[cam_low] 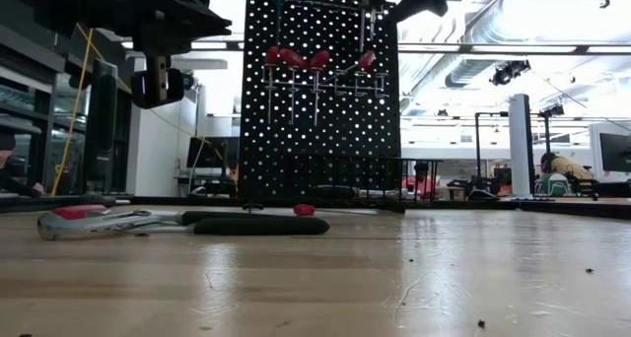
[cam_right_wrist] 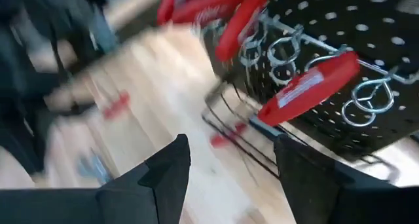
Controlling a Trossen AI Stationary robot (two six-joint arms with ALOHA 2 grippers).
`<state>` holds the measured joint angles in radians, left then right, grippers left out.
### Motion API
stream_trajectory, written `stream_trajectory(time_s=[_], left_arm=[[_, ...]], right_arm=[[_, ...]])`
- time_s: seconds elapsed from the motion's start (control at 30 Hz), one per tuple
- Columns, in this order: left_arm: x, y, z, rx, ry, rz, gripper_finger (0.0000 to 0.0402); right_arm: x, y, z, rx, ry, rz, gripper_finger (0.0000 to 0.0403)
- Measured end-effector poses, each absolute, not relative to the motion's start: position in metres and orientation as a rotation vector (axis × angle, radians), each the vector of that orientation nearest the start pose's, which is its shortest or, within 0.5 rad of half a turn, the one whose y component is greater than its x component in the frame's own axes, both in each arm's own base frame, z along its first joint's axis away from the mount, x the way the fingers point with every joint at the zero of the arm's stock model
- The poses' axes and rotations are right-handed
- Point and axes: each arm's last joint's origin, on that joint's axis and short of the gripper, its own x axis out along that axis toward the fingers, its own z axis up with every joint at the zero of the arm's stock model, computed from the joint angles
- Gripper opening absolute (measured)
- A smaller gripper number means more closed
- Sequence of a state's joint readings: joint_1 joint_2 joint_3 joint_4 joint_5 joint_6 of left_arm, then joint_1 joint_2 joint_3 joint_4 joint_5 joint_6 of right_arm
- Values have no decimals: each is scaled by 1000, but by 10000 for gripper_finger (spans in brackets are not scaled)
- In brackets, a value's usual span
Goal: Hang tools onto peg board
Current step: Hang the red allen wrench on the peg board
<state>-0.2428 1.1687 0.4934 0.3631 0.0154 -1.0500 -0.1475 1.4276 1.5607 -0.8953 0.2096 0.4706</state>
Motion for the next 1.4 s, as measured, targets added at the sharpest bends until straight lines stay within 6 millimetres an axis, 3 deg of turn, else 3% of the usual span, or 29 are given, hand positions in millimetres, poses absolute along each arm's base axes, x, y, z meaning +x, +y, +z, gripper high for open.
stream_trajectory(time_s=[0.13,0.23,0.37,0.47,0.63,0.93,1.1,1.4], left_arm=[[230,-57,210,-985,413,-70,0],[230,-57,210,-970,411,-72,0],[231,-56,211,-971,407,-66,0],[231,-56,211,-973,406,-67,0],[231,-56,210,-987,408,-63,0],[231,-56,211,-987,407,-62,0],[231,-56,211,-987,407,-61,0],[231,-56,211,-987,406,-60,0]], right_arm=[[259,-48,375,582,429,-574,209],[249,-51,352,729,294,-632,209],[251,-58,314,881,193,-641,209],[254,-63,301,925,106,-628,209],[254,-70,301,904,13,-656,209],[263,-81,294,909,33,-656,209],[271,-88,294,912,-40,-636,209],[273,-93,291,912,-34,-645,197]])
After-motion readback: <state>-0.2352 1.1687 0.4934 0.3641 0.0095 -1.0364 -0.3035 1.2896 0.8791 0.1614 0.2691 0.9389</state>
